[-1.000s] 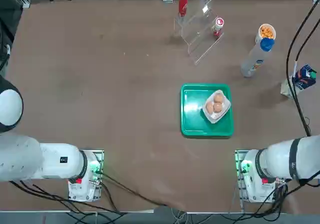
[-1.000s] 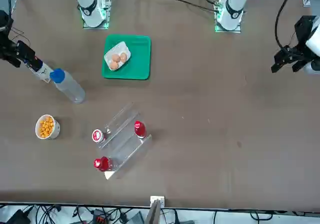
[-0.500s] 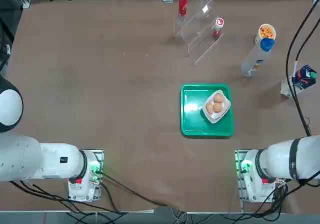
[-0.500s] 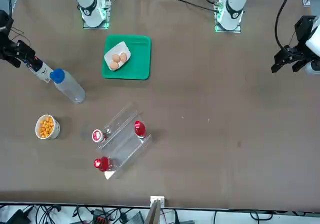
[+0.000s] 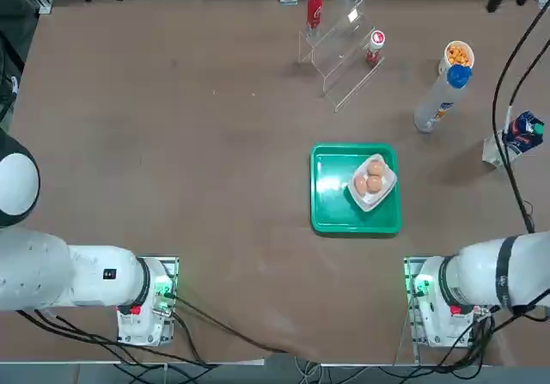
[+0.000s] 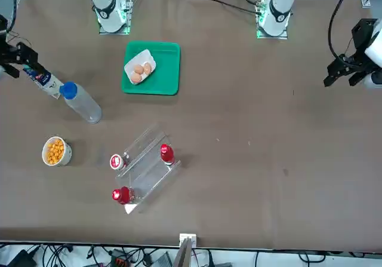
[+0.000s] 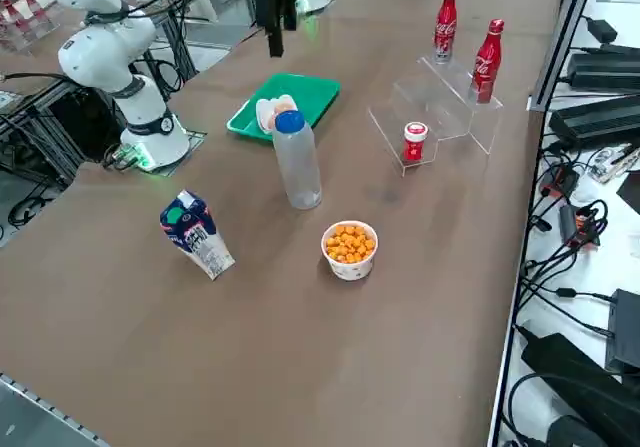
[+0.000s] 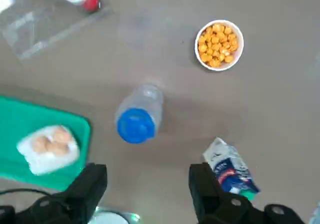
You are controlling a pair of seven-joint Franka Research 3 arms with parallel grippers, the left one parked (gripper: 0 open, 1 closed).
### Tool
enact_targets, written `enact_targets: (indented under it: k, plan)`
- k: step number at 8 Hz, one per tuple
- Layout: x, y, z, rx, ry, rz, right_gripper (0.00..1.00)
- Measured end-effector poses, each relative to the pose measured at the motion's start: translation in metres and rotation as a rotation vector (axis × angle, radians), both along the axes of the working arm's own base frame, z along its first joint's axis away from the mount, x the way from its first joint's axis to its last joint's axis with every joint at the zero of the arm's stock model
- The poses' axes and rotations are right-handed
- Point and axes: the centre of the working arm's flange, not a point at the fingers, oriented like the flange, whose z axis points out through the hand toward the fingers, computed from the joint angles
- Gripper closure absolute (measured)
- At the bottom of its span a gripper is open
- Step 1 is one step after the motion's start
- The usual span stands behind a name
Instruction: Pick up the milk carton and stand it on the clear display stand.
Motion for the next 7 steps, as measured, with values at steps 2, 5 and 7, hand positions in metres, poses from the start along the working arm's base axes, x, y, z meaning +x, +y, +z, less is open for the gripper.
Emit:
enact_targets:
  k: [2, 5, 7]
  plan:
    - [-0.014, -0.049, -0.030, 0.039, 0.039, 0.136, 0.00]
    - [-0.055, -0.113, -0.093, 0.071, -0.002, 0.324, 0.00]
    - [-0.090, -0.150, -0.130, 0.084, -0.028, 0.438, 0.00]
